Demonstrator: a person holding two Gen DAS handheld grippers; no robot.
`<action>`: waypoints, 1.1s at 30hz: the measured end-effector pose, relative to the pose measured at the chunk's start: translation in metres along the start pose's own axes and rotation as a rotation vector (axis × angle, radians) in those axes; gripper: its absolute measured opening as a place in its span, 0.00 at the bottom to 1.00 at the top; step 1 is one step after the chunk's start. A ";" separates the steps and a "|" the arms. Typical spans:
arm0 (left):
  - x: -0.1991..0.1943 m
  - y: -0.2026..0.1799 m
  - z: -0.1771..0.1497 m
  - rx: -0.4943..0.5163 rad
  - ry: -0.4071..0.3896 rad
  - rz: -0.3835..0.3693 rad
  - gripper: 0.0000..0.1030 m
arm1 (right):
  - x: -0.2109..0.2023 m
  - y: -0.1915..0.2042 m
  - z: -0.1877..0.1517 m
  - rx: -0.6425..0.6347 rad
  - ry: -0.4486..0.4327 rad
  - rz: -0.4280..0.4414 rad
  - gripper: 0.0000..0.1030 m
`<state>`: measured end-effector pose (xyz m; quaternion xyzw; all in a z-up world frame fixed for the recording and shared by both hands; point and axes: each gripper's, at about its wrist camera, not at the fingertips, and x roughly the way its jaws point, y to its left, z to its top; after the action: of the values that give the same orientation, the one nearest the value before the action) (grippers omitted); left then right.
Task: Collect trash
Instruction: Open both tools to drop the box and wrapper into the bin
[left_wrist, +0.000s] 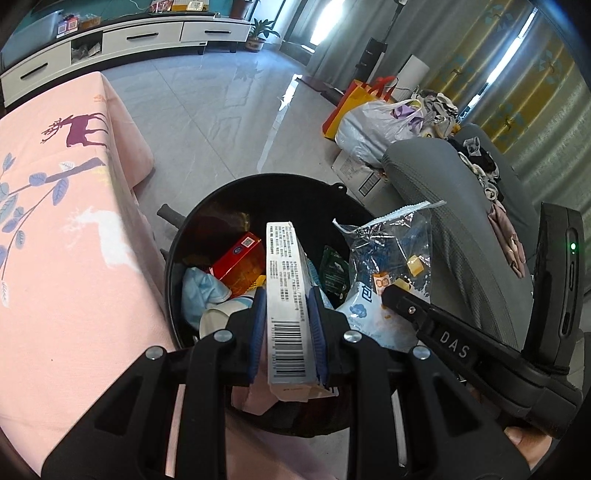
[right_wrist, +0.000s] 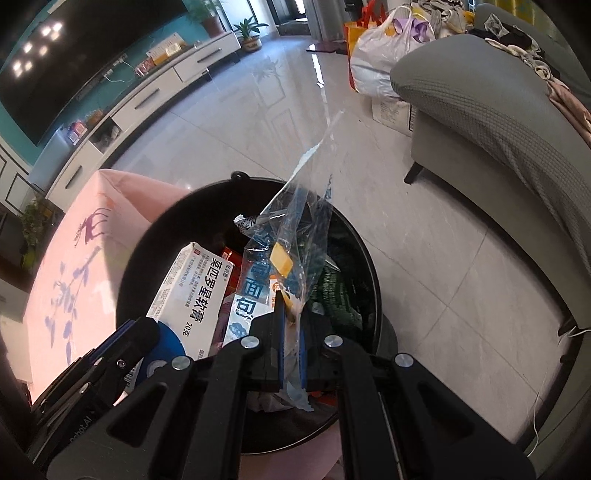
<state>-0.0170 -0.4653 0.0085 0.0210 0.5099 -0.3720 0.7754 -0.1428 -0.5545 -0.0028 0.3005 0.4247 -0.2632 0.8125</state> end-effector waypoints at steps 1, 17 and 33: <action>0.002 0.000 0.000 -0.002 0.002 0.002 0.24 | 0.001 0.000 0.000 0.001 0.005 -0.002 0.07; 0.015 -0.004 0.000 -0.011 0.029 0.017 0.24 | 0.010 -0.002 0.000 0.010 0.040 -0.043 0.13; -0.012 -0.002 0.003 -0.009 -0.024 0.025 0.52 | -0.015 -0.005 -0.001 0.027 -0.028 -0.040 0.60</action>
<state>-0.0185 -0.4615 0.0200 0.0192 0.5019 -0.3601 0.7862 -0.1540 -0.5543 0.0082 0.2993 0.4155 -0.2892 0.8088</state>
